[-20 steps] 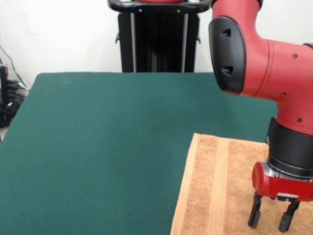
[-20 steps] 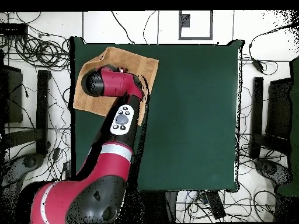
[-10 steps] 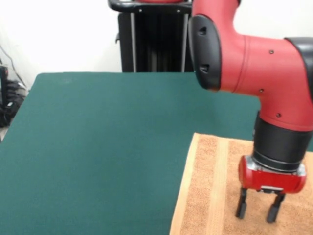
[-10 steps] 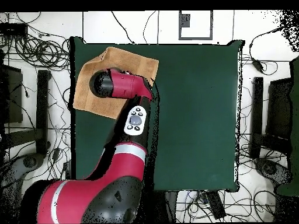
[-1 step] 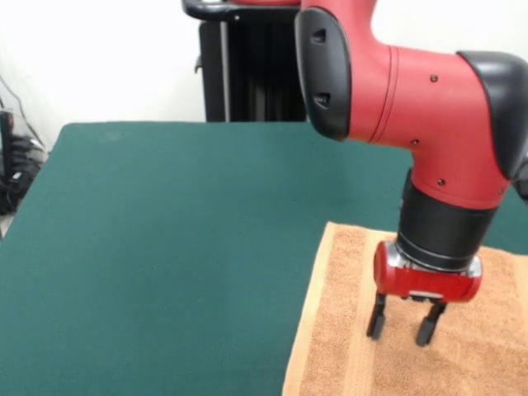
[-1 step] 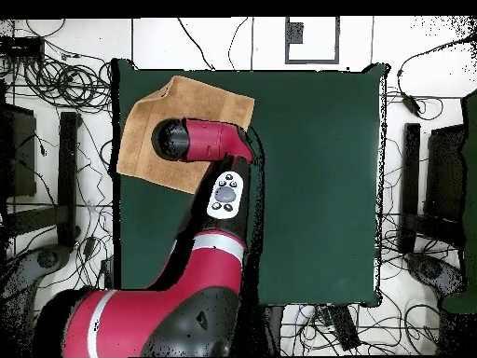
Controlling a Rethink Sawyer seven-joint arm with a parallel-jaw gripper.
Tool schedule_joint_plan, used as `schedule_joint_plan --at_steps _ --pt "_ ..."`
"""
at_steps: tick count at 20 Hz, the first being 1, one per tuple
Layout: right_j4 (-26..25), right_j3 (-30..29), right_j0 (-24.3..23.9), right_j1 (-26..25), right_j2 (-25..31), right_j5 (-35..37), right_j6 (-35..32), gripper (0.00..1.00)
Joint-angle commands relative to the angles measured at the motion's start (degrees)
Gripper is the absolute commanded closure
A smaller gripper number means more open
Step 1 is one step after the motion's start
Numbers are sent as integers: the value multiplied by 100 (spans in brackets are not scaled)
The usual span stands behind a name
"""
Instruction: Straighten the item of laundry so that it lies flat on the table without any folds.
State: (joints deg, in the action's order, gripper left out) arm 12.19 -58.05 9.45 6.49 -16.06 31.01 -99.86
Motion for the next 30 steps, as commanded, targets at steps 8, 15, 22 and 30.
schedule_joint_plan --at_steps 8,15,22,30 --pt "-880 -970 -43 -225 783 1305 500 0" --pt "-1039 -1032 -58 -393 691 1257 294 0" --pt "-1250 -1041 111 -662 273 1544 1 0" --pt "-1544 -1239 82 -657 196 1732 134 0"
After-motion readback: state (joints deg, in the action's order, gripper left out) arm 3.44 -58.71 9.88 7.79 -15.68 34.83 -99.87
